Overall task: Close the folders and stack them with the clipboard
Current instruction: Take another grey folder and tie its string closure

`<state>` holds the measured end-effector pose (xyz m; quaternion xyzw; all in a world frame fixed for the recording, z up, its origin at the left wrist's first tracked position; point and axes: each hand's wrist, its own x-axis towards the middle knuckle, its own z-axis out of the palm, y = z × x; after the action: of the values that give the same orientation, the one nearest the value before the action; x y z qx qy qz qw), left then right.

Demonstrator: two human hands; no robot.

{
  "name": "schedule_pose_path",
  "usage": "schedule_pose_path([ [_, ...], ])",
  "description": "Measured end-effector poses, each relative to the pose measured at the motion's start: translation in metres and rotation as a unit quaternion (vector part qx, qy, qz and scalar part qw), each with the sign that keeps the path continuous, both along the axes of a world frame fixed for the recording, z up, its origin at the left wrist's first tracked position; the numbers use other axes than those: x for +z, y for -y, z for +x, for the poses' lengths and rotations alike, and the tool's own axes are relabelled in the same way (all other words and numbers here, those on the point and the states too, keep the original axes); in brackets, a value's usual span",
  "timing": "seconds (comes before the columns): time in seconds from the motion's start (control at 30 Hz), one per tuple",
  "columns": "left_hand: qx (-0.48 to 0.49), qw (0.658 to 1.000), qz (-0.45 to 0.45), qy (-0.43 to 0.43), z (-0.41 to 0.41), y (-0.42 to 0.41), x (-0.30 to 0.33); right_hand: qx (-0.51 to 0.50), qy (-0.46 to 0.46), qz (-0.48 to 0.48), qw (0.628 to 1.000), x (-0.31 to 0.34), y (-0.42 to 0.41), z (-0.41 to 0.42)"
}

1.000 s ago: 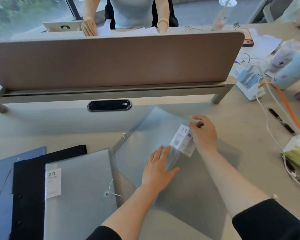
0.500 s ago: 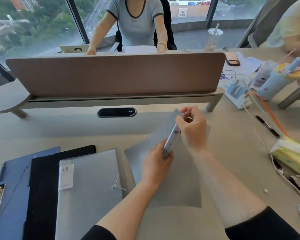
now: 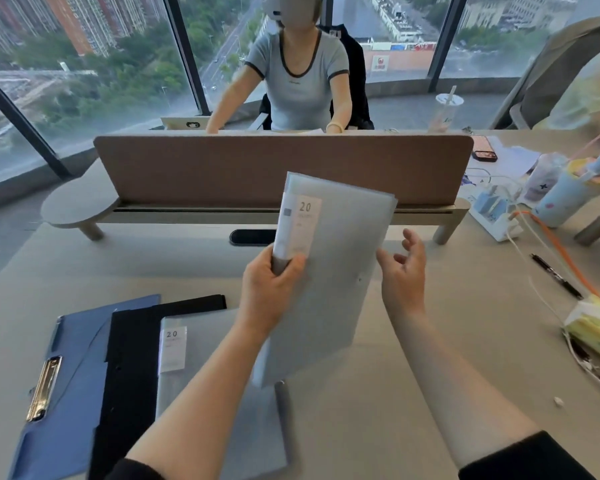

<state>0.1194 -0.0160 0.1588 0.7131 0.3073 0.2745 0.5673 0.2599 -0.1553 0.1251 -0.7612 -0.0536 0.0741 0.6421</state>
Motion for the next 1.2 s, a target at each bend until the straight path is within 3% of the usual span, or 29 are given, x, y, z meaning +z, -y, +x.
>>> schedule_pose_path([
  [0.13, 0.018, 0.997, -0.068, 0.031, -0.021, -0.027, 0.011, 0.072, -0.099, -0.007, 0.993, -0.015, -0.004, -0.010],
  [0.27, 0.043, 0.987, -0.147, 0.037, -0.041, -0.049, 0.003, 0.135, -0.137, 0.022, 0.981, -0.034, -0.009, -0.024],
  [0.4, 0.075, 0.977, -0.201, 0.002, -0.062, -0.067, -0.023, 0.183, -0.191, 0.006, 0.964, -0.046, -0.016, -0.047],
  [0.73, 0.134, 0.939, -0.285, -0.139, -0.127, -0.085, -0.113, 0.270, -0.242, -0.160, 0.918, -0.101, -0.021, -0.096],
  [0.9, 0.126, 0.943, -0.226, -0.208, -0.143, -0.075, -0.134, 0.312, -0.189, -0.328, 0.872, -0.133, -0.018, -0.112],
  [1.1, 0.115, 0.947, -0.126, -0.273, -0.150, -0.066, -0.154, 0.322, -0.147, -0.410, 0.841, -0.141, -0.019, -0.124],
  [1.2, 0.083, 0.925, 0.014, -0.370, -0.152, -0.061, -0.165, 0.327, -0.130, -0.435, 0.829, -0.141, -0.019, -0.126],
])
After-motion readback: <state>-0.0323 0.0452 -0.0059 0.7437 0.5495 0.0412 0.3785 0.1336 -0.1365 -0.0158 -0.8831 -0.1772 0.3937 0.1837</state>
